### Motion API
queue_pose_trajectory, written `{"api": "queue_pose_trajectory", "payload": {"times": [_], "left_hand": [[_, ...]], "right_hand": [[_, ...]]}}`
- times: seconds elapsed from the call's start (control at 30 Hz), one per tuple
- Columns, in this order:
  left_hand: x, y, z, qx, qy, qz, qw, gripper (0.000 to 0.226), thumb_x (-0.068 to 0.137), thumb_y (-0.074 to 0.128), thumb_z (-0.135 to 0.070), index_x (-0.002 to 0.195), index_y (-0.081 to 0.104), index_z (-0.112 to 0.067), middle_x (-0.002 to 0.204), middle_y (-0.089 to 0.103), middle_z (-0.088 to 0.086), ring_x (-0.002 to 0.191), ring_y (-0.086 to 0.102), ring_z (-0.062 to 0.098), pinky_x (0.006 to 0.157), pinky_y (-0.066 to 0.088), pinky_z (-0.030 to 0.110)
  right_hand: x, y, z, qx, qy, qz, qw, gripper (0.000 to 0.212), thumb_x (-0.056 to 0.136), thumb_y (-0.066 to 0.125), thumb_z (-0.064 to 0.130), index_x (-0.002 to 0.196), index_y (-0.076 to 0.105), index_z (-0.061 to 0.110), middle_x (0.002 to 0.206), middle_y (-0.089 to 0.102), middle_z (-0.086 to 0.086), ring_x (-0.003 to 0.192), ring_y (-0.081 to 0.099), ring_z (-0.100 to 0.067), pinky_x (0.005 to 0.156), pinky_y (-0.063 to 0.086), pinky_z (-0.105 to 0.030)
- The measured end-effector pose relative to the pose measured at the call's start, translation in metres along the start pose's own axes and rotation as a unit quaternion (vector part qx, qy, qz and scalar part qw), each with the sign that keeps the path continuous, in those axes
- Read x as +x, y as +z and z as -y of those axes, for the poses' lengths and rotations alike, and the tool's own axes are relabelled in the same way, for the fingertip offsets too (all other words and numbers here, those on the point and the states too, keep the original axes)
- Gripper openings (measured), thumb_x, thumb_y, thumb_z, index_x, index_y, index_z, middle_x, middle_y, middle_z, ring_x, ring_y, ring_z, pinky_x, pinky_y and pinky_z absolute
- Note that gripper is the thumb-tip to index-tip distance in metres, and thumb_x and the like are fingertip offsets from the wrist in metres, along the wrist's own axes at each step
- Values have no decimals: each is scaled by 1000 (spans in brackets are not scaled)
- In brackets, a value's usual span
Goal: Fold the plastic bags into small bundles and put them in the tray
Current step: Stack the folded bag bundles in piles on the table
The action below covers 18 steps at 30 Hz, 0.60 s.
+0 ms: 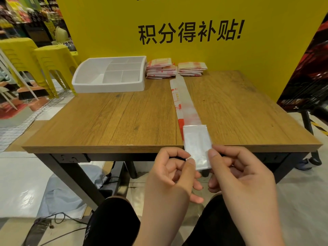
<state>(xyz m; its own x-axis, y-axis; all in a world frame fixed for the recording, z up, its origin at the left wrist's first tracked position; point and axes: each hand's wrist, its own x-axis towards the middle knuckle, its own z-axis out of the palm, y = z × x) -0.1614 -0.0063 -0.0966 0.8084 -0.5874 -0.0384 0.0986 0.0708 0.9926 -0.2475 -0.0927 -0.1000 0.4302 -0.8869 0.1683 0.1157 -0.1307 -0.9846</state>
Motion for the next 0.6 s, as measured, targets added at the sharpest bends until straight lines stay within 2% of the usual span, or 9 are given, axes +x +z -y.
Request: {"api": "queue_pose_trajectory", "payload": {"times": [0.13, 0.23, 0.27, 0.33, 0.37, 0.4, 0.47, 0.5, 0.6], "left_hand": [[1, 0, -2, 19, -5, -3, 1000, 11, 93, 65, -10, 97, 67, -20, 66, 65, 4, 53, 58, 15, 47, 58, 40], [-3, -9, -7, 131, 44, 34, 990, 12, 96, 62, -24, 100, 69, -34, 69, 65, -4, 56, 56, 5, 55, 59, 43], [-4, -15, -10, 227, 113, 39, 967, 12, 98, 58, -32, 101, 69, -37, 72, 63, -11, 61, 56, 3, 57, 57, 36], [1, -26, -21, 418, 279, 7, 865, 18, 100, 51, -40, 106, 68, -39, 84, 57, -21, 80, 55, 2, 63, 48, 22], [8, -29, -25, 468, 335, -2, 818, 23, 99, 50, -40, 113, 68, -36, 96, 56, -23, 94, 54, 3, 71, 48, 24], [16, -30, -26, 494, 363, 14, 790, 30, 99, 48, -40, 121, 66, -31, 115, 56, -21, 110, 52, 7, 84, 49, 29], [34, -29, -25, 526, 338, 94, 775, 48, 100, 38, -49, 139, 56, -28, 151, 43, -12, 141, 34, 13, 112, 33, 39], [40, -29, -24, 540, 310, 131, 771, 57, 98, 29, -56, 146, 47, -31, 158, 33, -12, 148, 21, 9, 119, 21, 39], [50, -34, -19, 569, 295, 159, 751, 67, 96, 20, -66, 153, 35, -34, 161, 26, -15, 150, 11, 3, 122, 4, 32]], "right_hand": [[0, 2, -2, -3, 1, -19, 1000, 4, 85, 75, 17, 84, 74, 20, 55, 61, -10, 45, 59, -19, 48, 50, -23], [0, 2, -2, -10, 3, -19, 1000, 5, 85, 75, 16, 83, 75, 20, 56, 61, -9, 45, 60, -20, 48, 52, -24], [1, 2, -1, -15, 4, -19, 1000, 5, 85, 76, 17, 82, 75, 21, 56, 61, -8, 46, 61, -20, 48, 52, -24], [1, 0, 1, -31, 2, -14, 999, 5, 85, 76, 20, 81, 75, 23, 57, 62, -8, 47, 63, -21, 48, 53, -26], [2, 0, 2, -46, -3, -9, 999, 5, 85, 76, 23, 81, 75, 24, 57, 63, -7, 48, 63, -20, 49, 53, -27], [3, 0, 4, -66, -11, -1, 998, 5, 85, 76, 26, 80, 75, 26, 57, 63, -5, 48, 62, -19, 49, 52, -27], [5, 1, 6, -109, -33, 19, 993, 7, 85, 75, 31, 79, 74, 29, 59, 65, -1, 47, 61, -14, 51, 50, -24], [7, 1, 8, -133, -50, 30, 989, 7, 85, 74, 33, 78, 74, 31, 61, 66, 3, 49, 61, -12, 51, 50, -21], [13, -6, 13, -241, -140, 61, 958, 4, 86, 71, 38, 83, 74, 36, 68, 67, 17, 61, 62, -5, 57, 45, -10]]}}
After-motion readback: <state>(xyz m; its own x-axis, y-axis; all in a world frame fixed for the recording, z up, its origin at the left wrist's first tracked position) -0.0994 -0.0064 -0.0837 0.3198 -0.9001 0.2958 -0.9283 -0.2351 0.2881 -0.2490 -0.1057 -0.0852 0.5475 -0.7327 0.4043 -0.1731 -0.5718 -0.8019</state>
